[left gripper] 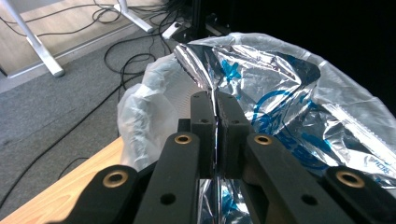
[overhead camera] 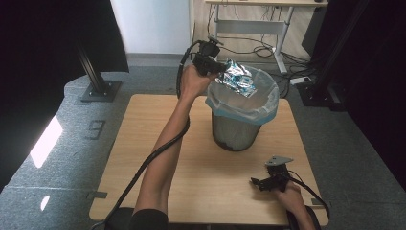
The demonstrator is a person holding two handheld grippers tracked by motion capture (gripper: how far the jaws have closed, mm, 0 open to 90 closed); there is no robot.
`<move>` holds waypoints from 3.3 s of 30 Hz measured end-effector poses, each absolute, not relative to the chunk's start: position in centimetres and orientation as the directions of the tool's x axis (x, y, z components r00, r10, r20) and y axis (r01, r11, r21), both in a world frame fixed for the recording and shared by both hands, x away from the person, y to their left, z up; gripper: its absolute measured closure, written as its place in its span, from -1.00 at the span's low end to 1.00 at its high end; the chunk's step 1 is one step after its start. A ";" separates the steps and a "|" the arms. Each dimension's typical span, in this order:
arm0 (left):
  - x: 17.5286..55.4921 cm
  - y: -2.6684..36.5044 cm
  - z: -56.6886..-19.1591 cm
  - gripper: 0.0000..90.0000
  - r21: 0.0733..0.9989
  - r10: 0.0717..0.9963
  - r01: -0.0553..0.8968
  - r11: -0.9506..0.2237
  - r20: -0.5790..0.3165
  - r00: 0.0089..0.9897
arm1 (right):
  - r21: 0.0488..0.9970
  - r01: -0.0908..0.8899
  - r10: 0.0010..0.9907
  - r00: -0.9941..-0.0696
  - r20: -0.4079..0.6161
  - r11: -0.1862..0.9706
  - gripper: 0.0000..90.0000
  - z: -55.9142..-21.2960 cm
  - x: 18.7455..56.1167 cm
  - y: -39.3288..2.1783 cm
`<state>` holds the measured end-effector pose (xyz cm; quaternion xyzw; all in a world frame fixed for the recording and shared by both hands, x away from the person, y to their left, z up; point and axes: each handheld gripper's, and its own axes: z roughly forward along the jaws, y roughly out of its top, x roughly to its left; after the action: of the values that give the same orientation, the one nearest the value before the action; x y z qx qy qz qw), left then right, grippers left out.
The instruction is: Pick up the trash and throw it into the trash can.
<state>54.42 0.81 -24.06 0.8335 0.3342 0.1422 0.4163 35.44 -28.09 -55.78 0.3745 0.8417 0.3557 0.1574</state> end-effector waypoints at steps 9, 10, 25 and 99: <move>55.2 -1.3 -26.5 0.91 0.759 0.683 0.437 -0.484 0.015 0.730 | 0.718 0.514 0.740 -0.673 -0.001 0.468 -1.00 -55.8 35.5 -28.1; 55.2 -1.3 -26.5 0.91 0.759 0.683 0.437 -0.484 0.015 0.730 | 0.718 0.514 0.740 -0.673 -0.001 0.469 -1.00 -55.8 35.5 -28.1; 55.0 -1.8 -27.5 -0.71 0.736 0.644 0.407 -0.541 0.052 0.763 | 0.718 0.514 0.739 -0.674 -0.001 0.469 -1.00 -55.8 35.5 -28.1; 46.1 16.0 -31.3 -1.00 0.834 0.664 0.359 -0.418 0.012 0.747 | 0.720 0.515 0.743 -0.670 0.000 0.464 -1.00 -55.8 35.3 -28.0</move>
<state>46.13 15.95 -31.35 0.8242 0.3103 0.1731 0.4410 35.33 -27.98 -55.81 0.3741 0.8408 0.3576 0.1589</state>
